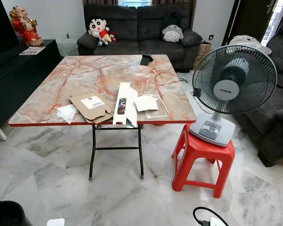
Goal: Picking trash to rubbish bin
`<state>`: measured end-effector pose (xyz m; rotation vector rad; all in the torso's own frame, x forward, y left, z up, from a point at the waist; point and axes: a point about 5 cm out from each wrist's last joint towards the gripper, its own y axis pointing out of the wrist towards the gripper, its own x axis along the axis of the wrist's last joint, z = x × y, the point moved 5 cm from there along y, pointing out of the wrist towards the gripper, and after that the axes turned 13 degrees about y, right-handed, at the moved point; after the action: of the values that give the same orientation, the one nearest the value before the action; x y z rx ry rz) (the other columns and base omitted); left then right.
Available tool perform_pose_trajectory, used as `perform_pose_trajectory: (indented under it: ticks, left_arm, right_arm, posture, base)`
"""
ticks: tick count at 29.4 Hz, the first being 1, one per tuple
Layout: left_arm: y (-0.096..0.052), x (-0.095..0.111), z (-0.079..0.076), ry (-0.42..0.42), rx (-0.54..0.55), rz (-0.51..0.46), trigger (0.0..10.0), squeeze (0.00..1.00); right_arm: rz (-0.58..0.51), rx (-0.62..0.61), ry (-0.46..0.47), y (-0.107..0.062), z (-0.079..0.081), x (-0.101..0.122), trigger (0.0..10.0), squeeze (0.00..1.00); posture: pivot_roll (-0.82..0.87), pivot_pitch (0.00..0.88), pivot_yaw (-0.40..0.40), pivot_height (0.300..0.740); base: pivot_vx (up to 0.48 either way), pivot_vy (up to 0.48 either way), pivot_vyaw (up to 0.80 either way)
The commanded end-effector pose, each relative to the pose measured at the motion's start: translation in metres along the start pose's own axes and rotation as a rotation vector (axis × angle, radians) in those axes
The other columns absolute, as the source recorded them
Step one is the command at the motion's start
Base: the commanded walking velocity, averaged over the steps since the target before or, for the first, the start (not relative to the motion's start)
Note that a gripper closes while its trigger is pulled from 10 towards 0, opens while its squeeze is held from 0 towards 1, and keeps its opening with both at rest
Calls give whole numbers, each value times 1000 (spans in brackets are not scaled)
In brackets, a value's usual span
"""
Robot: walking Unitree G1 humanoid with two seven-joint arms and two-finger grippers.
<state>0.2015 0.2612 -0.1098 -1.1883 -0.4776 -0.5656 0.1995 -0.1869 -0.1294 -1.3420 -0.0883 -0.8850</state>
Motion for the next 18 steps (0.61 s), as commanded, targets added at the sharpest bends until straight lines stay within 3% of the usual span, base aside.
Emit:
perform_pose_trajectory:
  ticks: [1, 6, 11, 14, 17, 18]
  left_arm:
    - [0, 1, 2, -21, 19, -9, 10000, 0]
    - [0, 3, -1, -32, 21, -22, 10000, 0]
    - [0, 7, -11, -43, 5, -34, 10000, 0]
    - [-1, 11, -27, -25, -29, -53, 10000, 0]
    - [-1, 11, -27, -25, -29, -53, 10000, 0]
    - [-2, 12, -37, -2, -58, -57, 10000, 0]
  right_arm:
    - [-16, 48, 11, 2, 13, 7, 10000, 0]
    - [-27, 68, 9, 3, 16, 11, 10000, 0]
    - [-56, 64, 6, 2, 8, 22, 10000, 0]
    - [-91, 50, -1, 1, -4, 37, 10000, 0]
    - [-91, 50, -1, 1, -4, 37, 10000, 0]
    - [-110, 29, 6, 0, -13, 44, 10000, 0]
  posture:
    - [28, 0, -10, 740]
    - [15, 0, -17, 740]
    - [-2, 12, -35, 740]
    - [-22, 21, -36, 740]
    - [-22, 21, -36, 740]
    - [-31, 15, -39, 740]
  base:
    - [0, 0, 0]
    - [0, 0, 0]
    - [0, 0, 0]
    - [0, 0, 0]
    - [0, 0, 0]
    - [0, 0, 0]
